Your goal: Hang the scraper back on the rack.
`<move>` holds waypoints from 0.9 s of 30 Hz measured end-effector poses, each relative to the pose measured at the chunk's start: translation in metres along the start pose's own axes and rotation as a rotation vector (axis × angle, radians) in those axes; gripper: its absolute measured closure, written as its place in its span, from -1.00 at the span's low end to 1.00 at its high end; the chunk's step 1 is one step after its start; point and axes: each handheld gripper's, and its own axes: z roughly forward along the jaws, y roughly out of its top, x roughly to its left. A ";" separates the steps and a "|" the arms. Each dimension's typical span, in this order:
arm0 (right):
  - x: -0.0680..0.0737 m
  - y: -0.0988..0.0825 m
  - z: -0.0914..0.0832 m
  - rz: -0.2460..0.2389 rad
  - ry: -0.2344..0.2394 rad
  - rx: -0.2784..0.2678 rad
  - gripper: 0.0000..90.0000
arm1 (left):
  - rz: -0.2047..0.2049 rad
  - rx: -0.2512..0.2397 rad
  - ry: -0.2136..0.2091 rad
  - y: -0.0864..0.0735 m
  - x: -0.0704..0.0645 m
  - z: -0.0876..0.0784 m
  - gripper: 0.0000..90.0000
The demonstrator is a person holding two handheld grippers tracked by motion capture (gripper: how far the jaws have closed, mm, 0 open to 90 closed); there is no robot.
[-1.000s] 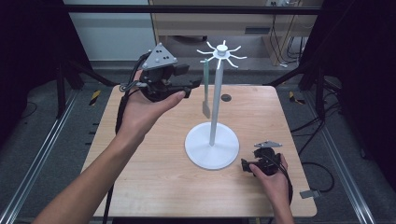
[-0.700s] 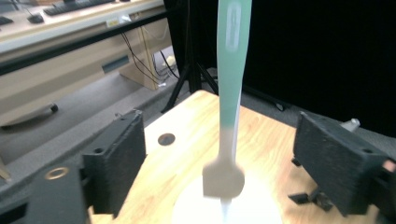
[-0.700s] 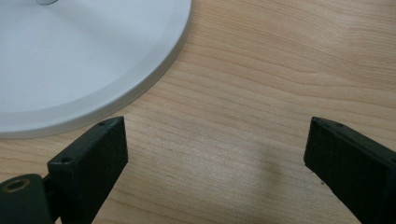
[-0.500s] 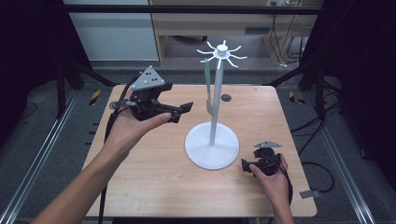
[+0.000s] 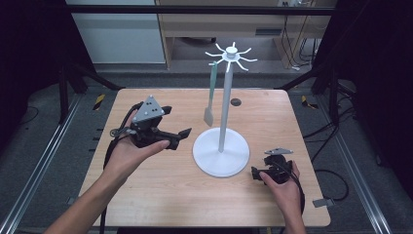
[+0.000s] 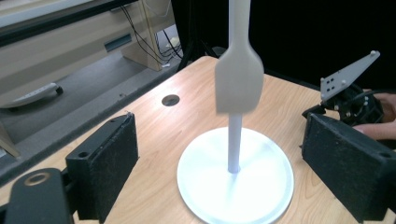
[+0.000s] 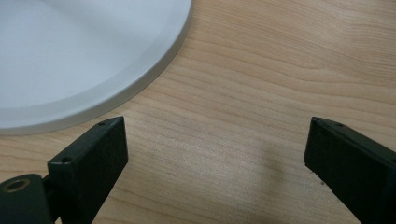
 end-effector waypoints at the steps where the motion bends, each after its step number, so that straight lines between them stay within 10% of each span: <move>1: 0.000 0.000 0.000 -0.002 -0.001 0.001 -0.85 | -0.001 0.003 0.001 -0.002 0.000 0.000 -0.77; 27: -0.001 -0.001 0.001 0.004 -0.005 0.004 -0.86 | -0.066 0.088 0.059 -0.107 0.007 0.014 -0.76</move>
